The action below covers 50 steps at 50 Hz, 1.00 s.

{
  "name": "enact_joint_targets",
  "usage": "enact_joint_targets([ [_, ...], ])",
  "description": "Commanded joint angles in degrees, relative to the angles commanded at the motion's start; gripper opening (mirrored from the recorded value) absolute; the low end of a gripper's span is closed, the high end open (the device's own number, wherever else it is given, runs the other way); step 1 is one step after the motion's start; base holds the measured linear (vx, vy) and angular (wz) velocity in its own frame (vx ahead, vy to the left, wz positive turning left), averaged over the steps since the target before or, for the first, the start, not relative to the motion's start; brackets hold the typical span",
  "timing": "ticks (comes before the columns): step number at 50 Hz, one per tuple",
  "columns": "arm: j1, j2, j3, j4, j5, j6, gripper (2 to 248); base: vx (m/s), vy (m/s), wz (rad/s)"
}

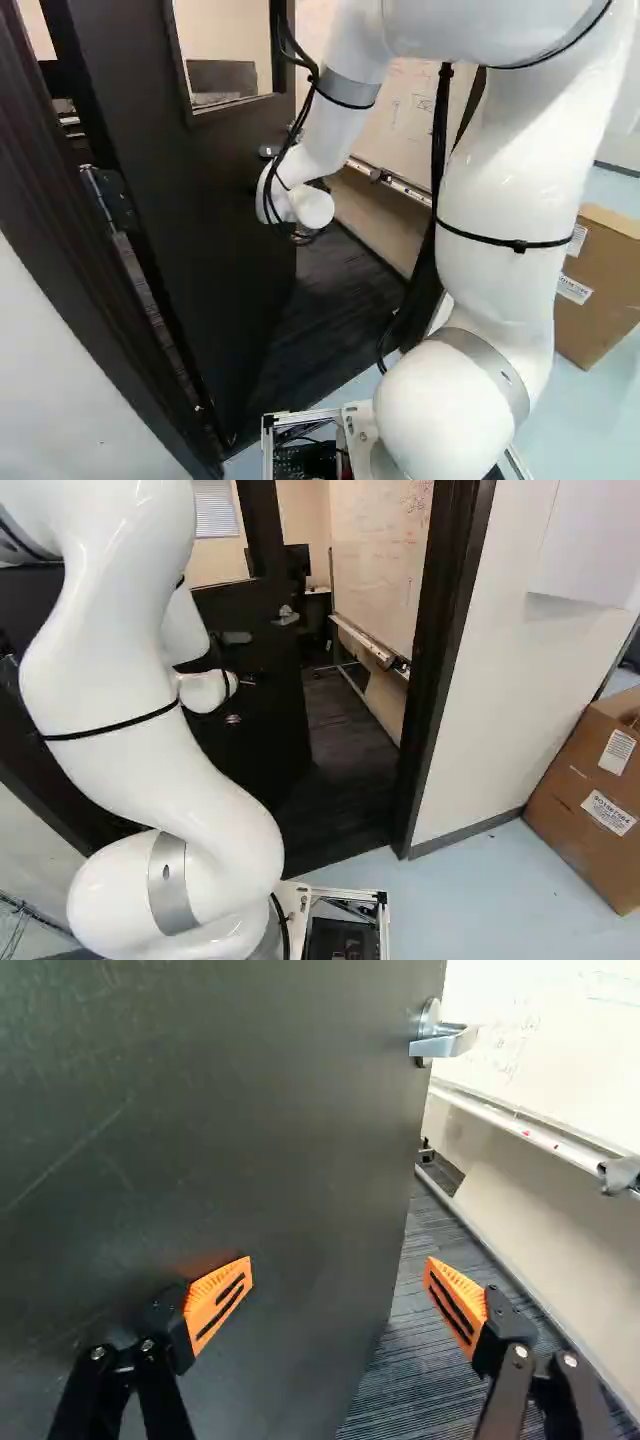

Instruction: Open the door and move inside

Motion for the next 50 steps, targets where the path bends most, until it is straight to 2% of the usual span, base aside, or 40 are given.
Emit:
enact_joint_targets([
  [50, 2.3, -6.5, -7.7, -11.3, 3.0, 0.0, 247, 0.0, 0.0, 0.0],
])
